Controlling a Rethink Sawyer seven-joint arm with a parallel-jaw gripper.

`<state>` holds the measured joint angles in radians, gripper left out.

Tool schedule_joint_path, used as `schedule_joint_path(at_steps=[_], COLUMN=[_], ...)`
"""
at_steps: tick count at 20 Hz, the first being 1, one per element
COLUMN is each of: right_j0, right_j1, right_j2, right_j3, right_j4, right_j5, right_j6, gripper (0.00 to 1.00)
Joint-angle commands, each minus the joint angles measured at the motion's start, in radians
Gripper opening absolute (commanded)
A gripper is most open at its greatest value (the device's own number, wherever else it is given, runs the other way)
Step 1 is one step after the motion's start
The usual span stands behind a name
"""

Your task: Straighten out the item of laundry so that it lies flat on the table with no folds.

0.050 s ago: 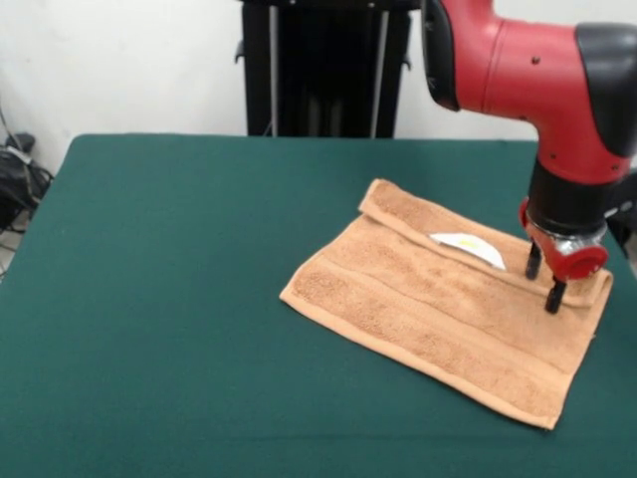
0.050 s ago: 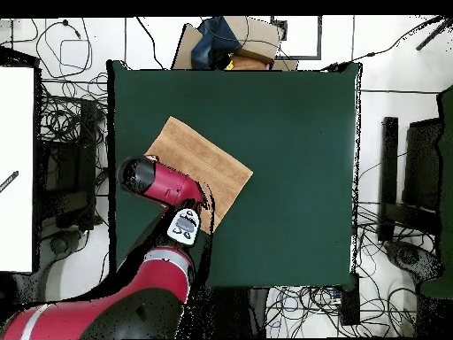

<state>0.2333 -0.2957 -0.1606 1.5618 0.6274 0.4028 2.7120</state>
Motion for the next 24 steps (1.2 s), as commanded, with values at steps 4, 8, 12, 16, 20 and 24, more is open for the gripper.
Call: schedule_joint_path(at_steps=[4, 8, 12, 16, 20, 24], right_j0=[0.032, 0.046, 0.035, 0.027, 0.017, 0.001], right_j1=[0.062, 0.091, 0.103, 0.093, 0.075, 0.029], right_j2=[0.025, 0.011, 0.02, 0.026, 0.04, 0.043], right_j3=[-0.081, -0.122, -0.125, -0.111, -0.087, -0.063], right_j4=[0.005, 0.011, 0.013, 0.01, 0.009, 0.008], right_j5=[0.052, 0.068, 0.05, 0.046, 0.034, 0.061], right_j6=[0.168, 0.182, 0.164, 0.15, 0.136, 0.126], gripper=[1.0, 1.0, 1.0, 1.0, 1.0, 1.0])
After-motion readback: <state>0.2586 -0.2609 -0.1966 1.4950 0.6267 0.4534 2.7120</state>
